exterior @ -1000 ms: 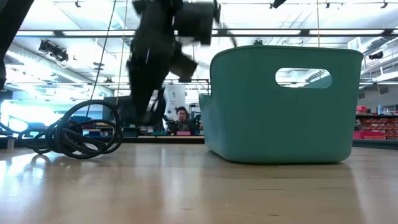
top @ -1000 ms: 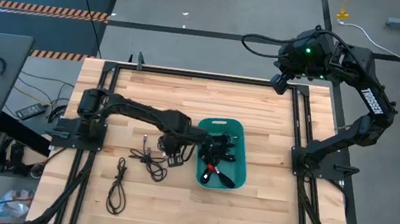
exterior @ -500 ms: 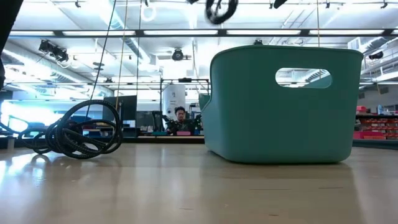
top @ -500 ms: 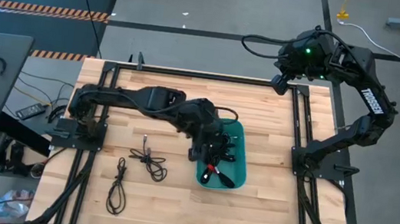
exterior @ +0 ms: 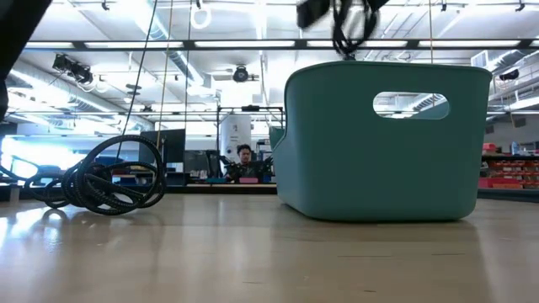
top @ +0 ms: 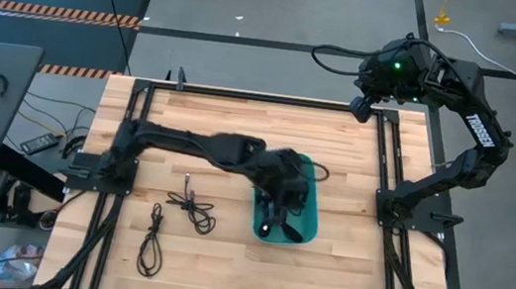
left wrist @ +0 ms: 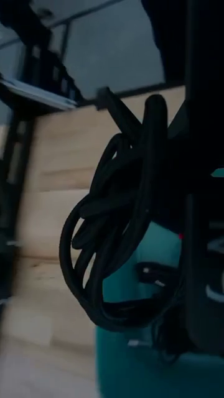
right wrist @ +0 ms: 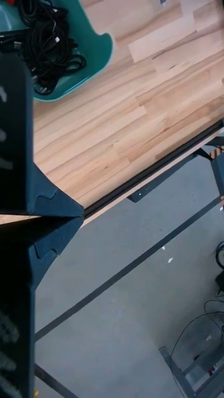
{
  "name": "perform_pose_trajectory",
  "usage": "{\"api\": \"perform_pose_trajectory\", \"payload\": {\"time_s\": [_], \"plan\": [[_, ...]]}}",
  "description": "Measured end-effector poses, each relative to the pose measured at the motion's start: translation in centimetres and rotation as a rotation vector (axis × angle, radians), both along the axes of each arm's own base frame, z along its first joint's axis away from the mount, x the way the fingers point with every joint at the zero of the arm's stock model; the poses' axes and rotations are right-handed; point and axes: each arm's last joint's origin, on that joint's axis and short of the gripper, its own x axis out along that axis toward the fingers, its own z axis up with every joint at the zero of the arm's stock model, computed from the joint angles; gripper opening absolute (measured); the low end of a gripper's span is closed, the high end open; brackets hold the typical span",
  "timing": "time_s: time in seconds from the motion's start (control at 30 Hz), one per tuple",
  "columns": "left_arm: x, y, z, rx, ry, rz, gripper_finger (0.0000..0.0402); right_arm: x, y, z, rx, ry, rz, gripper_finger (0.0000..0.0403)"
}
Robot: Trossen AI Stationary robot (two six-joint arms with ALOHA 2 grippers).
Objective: Pick and place USB-C Cables
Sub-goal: Put the top black charger cable into the green bin
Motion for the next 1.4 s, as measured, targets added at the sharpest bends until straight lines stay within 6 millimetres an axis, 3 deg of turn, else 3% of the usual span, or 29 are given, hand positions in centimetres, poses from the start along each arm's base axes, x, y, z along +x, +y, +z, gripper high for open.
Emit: {"api": "perform_pose_trajectory", "payload": {"time_s": [0.27,0.4,0.97,1.13,1.4], "plan": [[2.9,-0.3,-5.3,-0.037,0.081,-0.022,0.0022,0.0,0.0,0.0,0.012,-0.005,0.012,0.0007],[4.1,-1.0,-6.8,-0.084,0.055,-0.069,0.0022,0.0,0.1,0.0,0.016,-0.005,0.016,0.0007],[5.6,-1.6,-13.4,-0.126,0.235,-0.012,0.0022,-0.1,0.1,-0.2,0.026,0.012,0.018,0.0007],[5.6,-1.7,-14.6,-0.108,0.277,0.026,0.0021,-0.1,0.1,-0.2,0.027,0.013,0.018,0.0007],[5.6,-1.6,-14.7,-0.078,0.276,0.058,0.0021,-0.1,0.1,-0.2,0.026,0.013,0.018,0.0007]]}}
